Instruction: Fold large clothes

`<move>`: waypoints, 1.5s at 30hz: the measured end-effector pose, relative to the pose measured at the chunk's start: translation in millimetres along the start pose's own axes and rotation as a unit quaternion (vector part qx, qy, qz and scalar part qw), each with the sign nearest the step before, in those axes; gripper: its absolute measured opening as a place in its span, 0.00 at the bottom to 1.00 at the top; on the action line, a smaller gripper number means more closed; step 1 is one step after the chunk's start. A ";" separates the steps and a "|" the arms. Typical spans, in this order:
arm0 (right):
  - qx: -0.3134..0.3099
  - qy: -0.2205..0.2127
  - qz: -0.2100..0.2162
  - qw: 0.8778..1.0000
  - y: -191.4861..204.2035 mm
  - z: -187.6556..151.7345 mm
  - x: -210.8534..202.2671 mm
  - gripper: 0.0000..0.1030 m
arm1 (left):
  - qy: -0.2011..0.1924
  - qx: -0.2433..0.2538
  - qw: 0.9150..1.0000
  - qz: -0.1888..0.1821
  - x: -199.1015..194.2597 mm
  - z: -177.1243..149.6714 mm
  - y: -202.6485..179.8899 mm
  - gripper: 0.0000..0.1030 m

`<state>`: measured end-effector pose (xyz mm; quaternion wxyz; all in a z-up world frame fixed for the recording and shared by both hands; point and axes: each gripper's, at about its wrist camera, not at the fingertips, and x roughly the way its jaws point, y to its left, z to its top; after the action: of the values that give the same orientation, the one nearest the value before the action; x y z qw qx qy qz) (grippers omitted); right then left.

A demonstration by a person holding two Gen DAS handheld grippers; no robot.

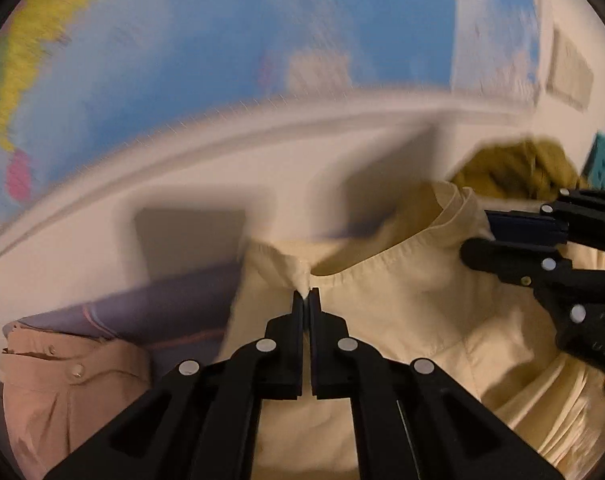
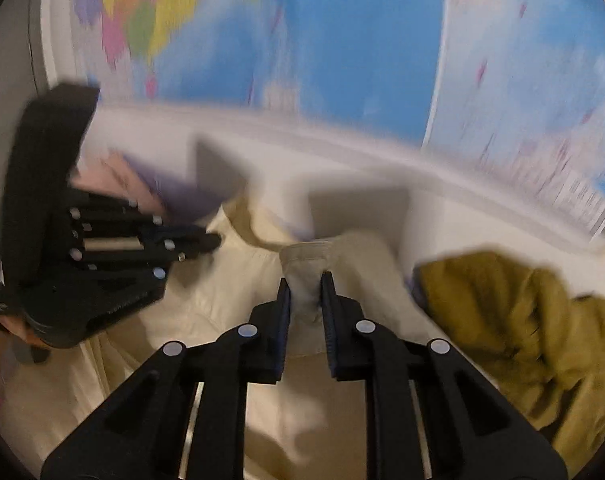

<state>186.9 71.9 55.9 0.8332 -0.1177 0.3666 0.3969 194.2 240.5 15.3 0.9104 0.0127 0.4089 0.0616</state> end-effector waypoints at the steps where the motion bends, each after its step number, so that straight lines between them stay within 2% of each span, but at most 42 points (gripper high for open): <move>1: 0.008 -0.002 -0.001 1.000 -2.2 1.8 0.9 0.15 | -0.010 -0.008 1.000 0.003 -4.9 4.4 3.5 0.01; 5: 0.024 0.014 -0.015 1.000 -13.0 0.7 26.7 0.14 | -0.014 -0.019 1.000 0.011 -11.7 5.3 6.1 0.03; 8: 0.032 0.029 -0.029 0.999 -17.6 -7.2 38.2 0.15 | -0.030 -0.013 0.999 0.020 -27.0 -3.6 3.8 0.09; 10: 0.013 0.043 -0.052 0.998 -15.6 -8.1 48.1 0.16 | -0.052 -0.003 0.998 0.035 -47.7 -12.7 3.6 0.09; 11: 0.014 0.046 -0.056 0.997 -18.1 -8.3 49.0 0.19 | -0.058 0.003 0.998 0.038 -60.9 -19.5 4.4 0.13; 12: 0.014 0.048 -0.060 0.997 -17.6 -8.7 47.7 0.20 | -0.062 0.005 0.997 0.036 -73.1 -26.7 6.7 0.24; 13: 0.010 0.047 -0.067 0.997 -16.6 -9.3 40.8 0.27 | -0.072 0.010 0.997 0.038 -89.7 -38.0 8.7 0.28; 14: 0.009 0.041 -0.075 0.996 -13.4 -8.0 32.7 0.39 | -0.080 0.020 0.996 0.046 -103.4 -48.8 10.0 0.30; 15: 0.008 0.029 -0.079 0.996 -12.0 -8.9 18.8 0.44 | -0.082 0.026 0.995 0.048 -115.4 -57.9 11.9 0.35; 16: 0.006 0.012 -0.064 0.998 -10.9 -10.7 -3.0 0.53 | -0.083 0.027 0.995 0.047 -128.5 -70.0 16.1 0.37; 17: 0.005 0.001 -0.057 0.998 -11.3 -13.2 -20.4 0.55 | -0.085 0.026 0.995 0.046 -136.9 -77.5 23.6 0.38; 18: 0.004 -0.010 -0.052 0.999 -11.0 -19.0 -43.8 0.56 | -0.090 0.026 0.995 0.041 -147.6 -89.8 39.1 0.44; 20: 0.009 -0.023 -0.027 0.999 -11.7 -40.4 -91.7 0.69 | -0.095 0.016 0.995 0.025 -174.6 -120.7 51.8 0.54; 22: 0.018 -0.029 -0.003 0.999 -12.3 -65.8 -124.6 0.72 | -0.084 0.006 0.996 0.004 -191.4 -155.3 59.6 0.55; 23: 0.032 -0.027 0.014 0.999 -18.0 -92.6 -150.0 0.73 | -0.081 0.000 0.997 0.000 -197.8 -170.9 61.4 0.55; 26: 0.078 -0.001 0.035 0.996 -29.9 -151.9 -190.1 0.76 | -0.062 -0.044 0.996 -0.036 -210.5 -224.5 74.4 0.56; 29: 0.153 0.031 0.061 0.986 -42.9 -225.9 -230.1 0.81 | -0.040 -0.098 0.992 -0.069 -223.2 -273.3 84.1 0.57; 33: 0.236 0.046 0.084 0.967 -46.1 -291.9 -253.7 0.85 | -0.017 -0.153 0.983 -0.098 -229.4 -317.1 88.5 0.57; 35: 0.266 0.053 0.112 0.956 -40.9 -313.3 -254.6 0.86 | -0.010 -0.173 0.978 -0.114 -231.2 -330.7 87.0 0.57; 37: 0.286 0.050 0.129 0.948 -39.5 -334.6 -259.6 0.88 | -0.005 -0.192 0.970 -0.148 -235.0 -340.7 81.7 0.57; 38: 0.294 0.050 0.143 0.944 -37.7 -335.7 -254.9 0.89 | -0.003 -0.192 0.969 -0.157 -236.0 -342.8 79.4 0.58; 39: 0.303 0.049 0.157 0.939 -35.6 -341.0 -253.2 0.89 | -0.001 -0.190 0.968 -0.166 -238.1 -344.9 75.6 0.64; 41: 0.301 0.036 0.165 0.939 -31.7 -344.3 -253.3 0.93 | 0.002 -0.185 0.965 -0.185 -241.6 -351.3 67.2 0.71; 42: 0.297 0.033 0.169 0.939 -29.0 -343.3 -253.0 0.93 | 0.006 -0.186 0.964 -0.192 -241.0 -354.0 64.5 0.71; 45: 0.295 0.025 0.190 0.936 -25.3 -339.1 -251.9 0.93 | 0.028 -0.209 0.947 -0.242 -233.8 -362.9 56.9 0.74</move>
<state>-74.4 -254.8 -7.7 0.7305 0.1955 0.5031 0.4184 -236.2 258.4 -48.2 0.8683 -0.2789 0.4033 -0.0756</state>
